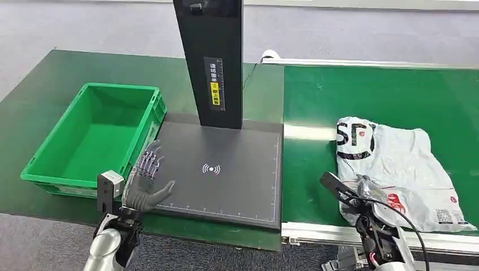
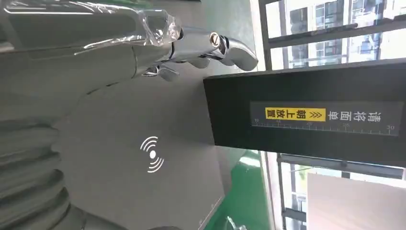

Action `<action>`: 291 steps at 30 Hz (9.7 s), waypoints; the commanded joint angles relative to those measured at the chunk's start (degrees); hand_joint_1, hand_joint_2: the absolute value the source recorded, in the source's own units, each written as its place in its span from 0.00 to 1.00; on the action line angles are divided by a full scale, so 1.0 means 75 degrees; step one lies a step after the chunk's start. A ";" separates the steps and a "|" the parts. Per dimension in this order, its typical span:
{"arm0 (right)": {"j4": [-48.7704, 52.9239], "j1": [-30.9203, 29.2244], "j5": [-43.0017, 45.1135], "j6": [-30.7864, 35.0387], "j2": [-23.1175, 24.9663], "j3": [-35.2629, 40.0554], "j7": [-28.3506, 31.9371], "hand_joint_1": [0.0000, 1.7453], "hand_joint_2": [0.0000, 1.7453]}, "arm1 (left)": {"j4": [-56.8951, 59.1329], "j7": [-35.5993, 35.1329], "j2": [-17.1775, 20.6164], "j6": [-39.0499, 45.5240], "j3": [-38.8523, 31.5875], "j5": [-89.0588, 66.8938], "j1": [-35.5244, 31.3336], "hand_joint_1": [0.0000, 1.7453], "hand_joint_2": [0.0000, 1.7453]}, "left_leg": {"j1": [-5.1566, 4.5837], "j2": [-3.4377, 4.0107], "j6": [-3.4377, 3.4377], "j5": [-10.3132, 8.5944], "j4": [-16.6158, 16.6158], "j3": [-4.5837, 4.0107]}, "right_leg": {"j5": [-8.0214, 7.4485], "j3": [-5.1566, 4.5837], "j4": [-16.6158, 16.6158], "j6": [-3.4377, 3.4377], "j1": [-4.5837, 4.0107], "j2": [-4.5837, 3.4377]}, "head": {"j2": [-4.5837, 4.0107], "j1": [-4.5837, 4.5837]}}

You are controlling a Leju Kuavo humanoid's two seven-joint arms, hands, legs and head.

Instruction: Moved the parcel from conveyor to table for the left to box.

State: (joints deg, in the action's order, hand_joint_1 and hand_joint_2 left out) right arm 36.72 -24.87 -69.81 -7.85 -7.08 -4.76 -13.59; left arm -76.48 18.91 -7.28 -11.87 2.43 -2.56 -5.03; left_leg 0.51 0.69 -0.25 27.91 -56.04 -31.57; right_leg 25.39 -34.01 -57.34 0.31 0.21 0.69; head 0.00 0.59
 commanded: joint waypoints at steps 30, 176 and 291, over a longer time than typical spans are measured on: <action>0.3973 0.0721 0.4979 0.2907 0.1311 0.0268 0.3690 1.00 1.00 | -0.0374 0.0335 -0.0129 0.0218 -0.0380 0.0091 0.0425 0.00 1.00 | -0.0001 -0.0017 -0.0002 -0.0004 0.0010 0.0000 | 0.0003 -0.0002 0.0002 -0.0002 0.0002 0.0004 | 0.0000 0.0000; 0.4000 0.1998 0.8881 -0.1854 0.1429 0.2743 0.5610 0.00 1.00 | 0.1143 0.1278 0.0631 0.1608 0.1835 -0.2855 -0.1073 0.00 1.00 | 0.0000 -0.0012 -0.0001 -0.0005 0.0012 -0.0005 | 0.0004 -0.0008 0.0005 -0.0001 0.0000 0.0002 | 0.0000 -0.0003; 0.5011 0.2744 1.0061 -0.1582 0.2092 0.1219 0.4593 0.00 1.00 | 0.3401 -0.0937 0.0374 0.0454 0.3761 -0.7262 -0.2208 1.00 1.00 | 0.0000 -0.0002 0.0001 -0.0003 0.0014 0.0052 | 0.0001 0.0059 0.0008 0.0000 0.0002 0.0004 | 0.0000 -0.0003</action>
State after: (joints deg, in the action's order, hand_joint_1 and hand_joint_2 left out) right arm 74.51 -4.30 5.81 -20.09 8.17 6.05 21.14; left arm -54.53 12.11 -4.63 -8.04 29.46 -56.41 -22.78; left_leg 0.54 0.66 -0.26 27.90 -56.01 -31.23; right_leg 25.42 -33.60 -57.34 0.30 0.20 0.80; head 0.00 0.57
